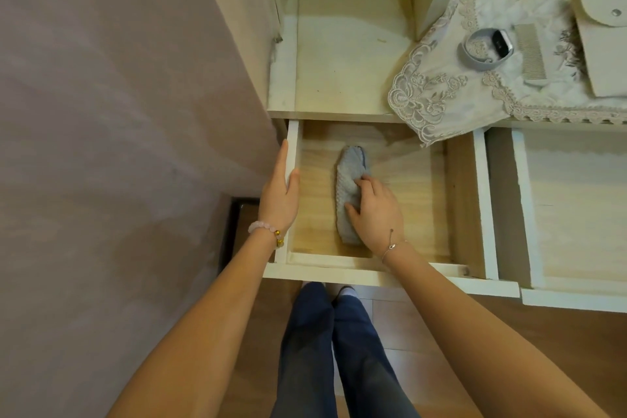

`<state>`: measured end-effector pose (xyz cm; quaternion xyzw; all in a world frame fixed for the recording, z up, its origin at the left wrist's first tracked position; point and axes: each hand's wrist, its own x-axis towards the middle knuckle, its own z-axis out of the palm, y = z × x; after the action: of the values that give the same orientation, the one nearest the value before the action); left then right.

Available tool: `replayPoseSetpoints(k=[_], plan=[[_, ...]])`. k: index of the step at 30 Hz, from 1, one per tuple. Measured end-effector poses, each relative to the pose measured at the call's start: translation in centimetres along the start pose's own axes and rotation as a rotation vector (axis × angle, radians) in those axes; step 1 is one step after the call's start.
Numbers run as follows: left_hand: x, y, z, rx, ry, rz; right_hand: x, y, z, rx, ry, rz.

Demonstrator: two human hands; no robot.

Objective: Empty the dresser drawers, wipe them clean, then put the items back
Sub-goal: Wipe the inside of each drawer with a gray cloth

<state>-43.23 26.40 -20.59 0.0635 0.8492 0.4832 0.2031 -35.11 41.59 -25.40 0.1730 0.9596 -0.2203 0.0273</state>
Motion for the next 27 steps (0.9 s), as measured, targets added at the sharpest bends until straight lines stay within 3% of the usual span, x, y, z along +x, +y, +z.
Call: replayPoseSetpoints(k=[6,9,12,16,27], plan=[[-0.2,0.1,0.0,-0.016,0.012,0.019,1.5,0.0,-2.0,0.154,0.161,0.087],[-0.2,0.1,0.0,-0.024,0.008,0.022,1.4,-0.7,-1.4,0.176,0.080,0.019],[-0.2,0.0,0.1,-0.026,0.006,0.013,1.0,-0.8,1.3,-0.053,-0.072,-0.089],[0.0,-0.3,0.1,-0.046,0.003,0.029,1.9,-0.2,3.4,-0.224,0.026,-0.159],[0.2,-0.7,0.1,-0.061,-0.003,0.042,7.8,0.5,2.3,-0.044,0.080,-0.172]])
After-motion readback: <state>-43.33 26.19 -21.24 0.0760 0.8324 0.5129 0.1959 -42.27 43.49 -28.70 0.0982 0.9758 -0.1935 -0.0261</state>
